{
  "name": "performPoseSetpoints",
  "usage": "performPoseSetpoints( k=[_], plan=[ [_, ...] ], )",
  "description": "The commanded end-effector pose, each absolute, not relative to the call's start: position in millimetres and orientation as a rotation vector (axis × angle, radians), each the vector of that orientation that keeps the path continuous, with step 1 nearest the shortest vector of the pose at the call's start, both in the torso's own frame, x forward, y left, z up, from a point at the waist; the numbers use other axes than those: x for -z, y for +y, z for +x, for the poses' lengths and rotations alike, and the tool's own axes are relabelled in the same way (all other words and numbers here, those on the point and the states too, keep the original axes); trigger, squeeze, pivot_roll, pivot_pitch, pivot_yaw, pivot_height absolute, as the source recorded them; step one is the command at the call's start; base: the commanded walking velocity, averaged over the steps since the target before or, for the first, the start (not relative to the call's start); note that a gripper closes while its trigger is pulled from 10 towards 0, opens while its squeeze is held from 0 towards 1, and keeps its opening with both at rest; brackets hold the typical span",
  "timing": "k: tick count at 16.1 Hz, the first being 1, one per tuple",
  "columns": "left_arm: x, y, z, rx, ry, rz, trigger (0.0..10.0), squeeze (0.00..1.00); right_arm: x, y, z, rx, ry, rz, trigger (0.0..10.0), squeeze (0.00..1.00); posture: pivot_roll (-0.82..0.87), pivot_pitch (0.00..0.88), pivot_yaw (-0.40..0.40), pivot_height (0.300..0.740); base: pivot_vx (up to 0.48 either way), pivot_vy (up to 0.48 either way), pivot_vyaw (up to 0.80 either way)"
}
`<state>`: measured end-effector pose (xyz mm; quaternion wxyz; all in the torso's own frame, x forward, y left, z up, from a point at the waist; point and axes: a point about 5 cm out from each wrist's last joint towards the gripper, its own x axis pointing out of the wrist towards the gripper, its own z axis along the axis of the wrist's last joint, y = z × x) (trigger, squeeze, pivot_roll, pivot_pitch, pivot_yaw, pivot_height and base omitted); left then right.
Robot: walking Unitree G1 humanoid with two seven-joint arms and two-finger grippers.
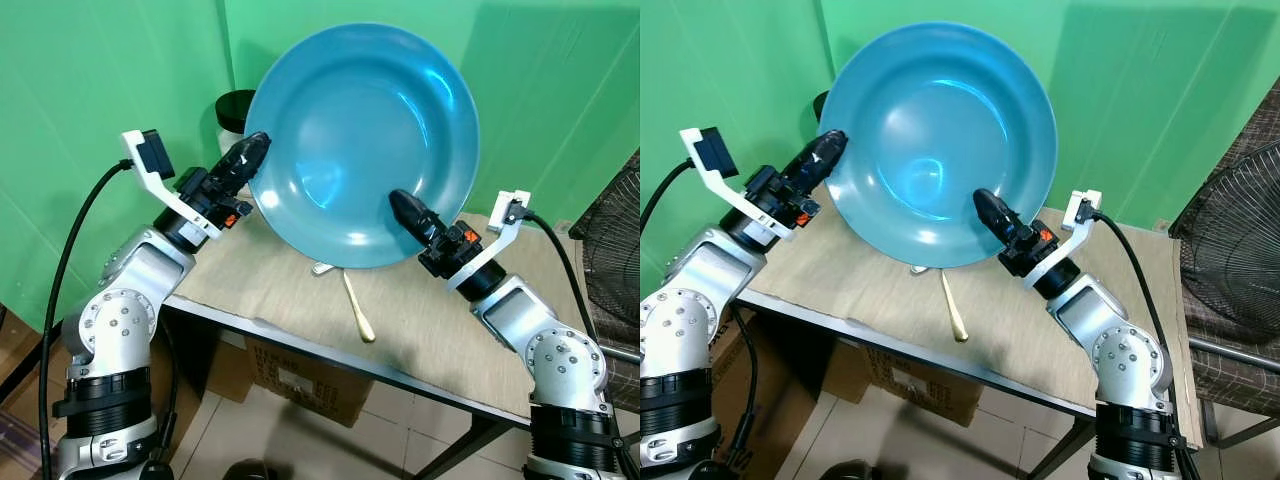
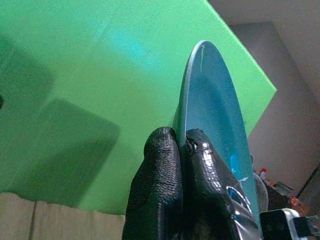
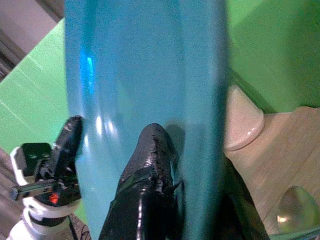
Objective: Setting the table
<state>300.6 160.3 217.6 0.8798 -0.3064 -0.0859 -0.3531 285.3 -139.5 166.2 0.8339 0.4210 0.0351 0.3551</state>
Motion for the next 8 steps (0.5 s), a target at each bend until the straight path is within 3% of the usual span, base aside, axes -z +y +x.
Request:
performPoseSetpoints(
  k=[1,2,3,4,5,8],
  plan=[
    [-219.3,154.0,302.0,0.754,-0.167,-0.612,0.0,0.0,-174.0,-132.8,286.5,-0.789,0.063,0.874,0.0,0.0,0.08,0.0,-0.012,0.74,0.0,0.0,0.0],
    [-218.9,154.5,302.2,0.751,-0.167,-0.608,0.0,0.0,-174.9,-132.7,286.5,-0.792,0.063,0.872,0.0,0.0,0.08,0.0,-0.012,0.74,0.0,0.0,0.0],
    [-217.8,155.3,302.5,0.738,-0.158,-0.597,9.3,0.0,-174.7,-133.6,286.2,-0.79,0.064,0.871,0.0,0.0,0.08,0.0,-0.013,0.74,0.0,0.0,0.0],
    [-217.0,156.2,302.6,0.728,-0.16,-0.598,10.0,0.02,-174.1,-134.9,285.8,-0.785,0.064,0.871,0.0,0.0,0.08,0.0,-0.012,0.74,0.0,0.0,0.0],
    [-215.7,158.7,304.0,0.703,-0.167,-0.586,10.0,1.0,-174.1,-135.4,285.1,-0.782,0.062,0.871,0.0,0.0,0.08,0.0,-0.009,0.74,0.0,0.0,0.0],
    [-215.6,162.7,303.4,0.692,-0.176,-0.586,10.0,1.0,-176.9,-139.9,283.4,-0.765,0.034,0.874,0.0,0.0,0.07,0.0,-0.002,0.74,0.0,0.0,0.0]
  ],
)
